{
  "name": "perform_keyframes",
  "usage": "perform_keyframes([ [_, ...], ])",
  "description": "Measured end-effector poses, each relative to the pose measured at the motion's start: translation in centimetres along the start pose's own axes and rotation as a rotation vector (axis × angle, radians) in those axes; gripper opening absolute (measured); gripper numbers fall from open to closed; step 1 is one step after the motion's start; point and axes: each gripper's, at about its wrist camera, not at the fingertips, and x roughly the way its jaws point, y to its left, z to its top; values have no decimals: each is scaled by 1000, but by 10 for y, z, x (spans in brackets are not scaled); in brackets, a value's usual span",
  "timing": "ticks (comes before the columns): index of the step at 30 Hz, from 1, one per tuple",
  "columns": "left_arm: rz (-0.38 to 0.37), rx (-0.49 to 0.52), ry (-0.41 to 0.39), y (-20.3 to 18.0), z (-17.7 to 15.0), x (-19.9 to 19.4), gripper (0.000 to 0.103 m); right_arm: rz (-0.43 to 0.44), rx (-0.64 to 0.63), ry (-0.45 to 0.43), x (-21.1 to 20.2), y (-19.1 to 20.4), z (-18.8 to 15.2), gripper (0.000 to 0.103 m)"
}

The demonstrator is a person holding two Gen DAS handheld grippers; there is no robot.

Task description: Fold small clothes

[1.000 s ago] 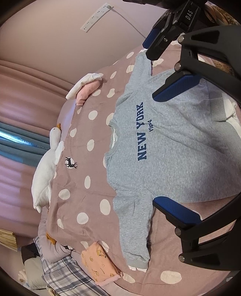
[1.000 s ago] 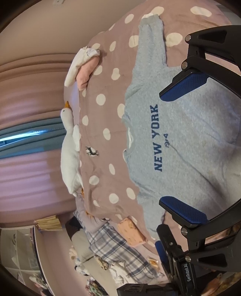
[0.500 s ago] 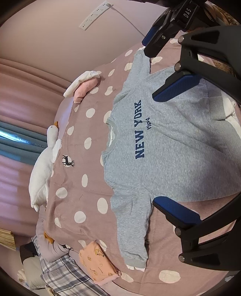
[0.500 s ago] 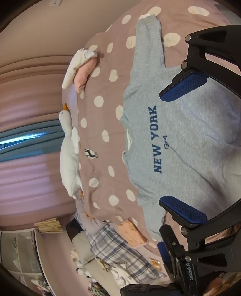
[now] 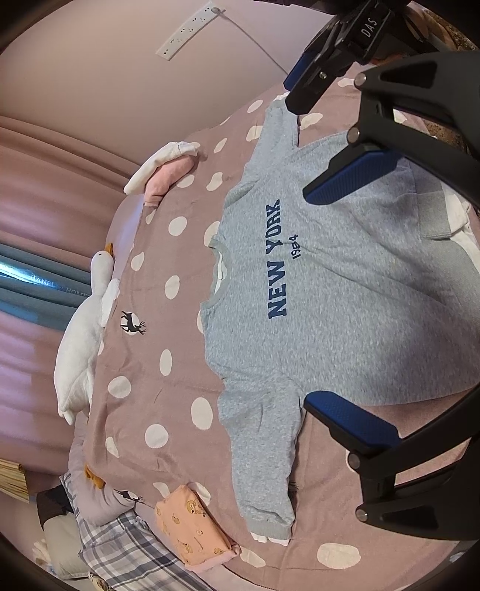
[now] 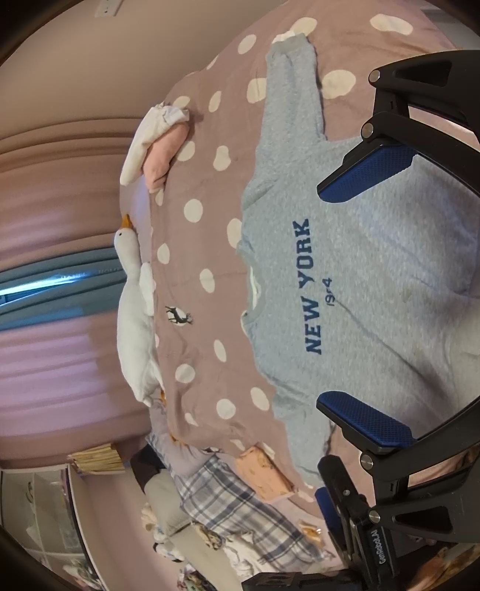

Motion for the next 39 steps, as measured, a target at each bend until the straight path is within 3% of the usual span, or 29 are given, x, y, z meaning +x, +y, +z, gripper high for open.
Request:
perform_keyframes([
  [31, -43, -12, 81, -8, -3, 25, 100, -22, 47, 20, 8, -17, -1, 102],
  [36, -59, -26, 138, -8, -8, 40, 100, -33, 59, 25, 12, -22, -2, 102],
  [39, -65, -19, 180, -12, -15, 52, 98, -48, 79, 36, 16, -28, -3, 96],
])
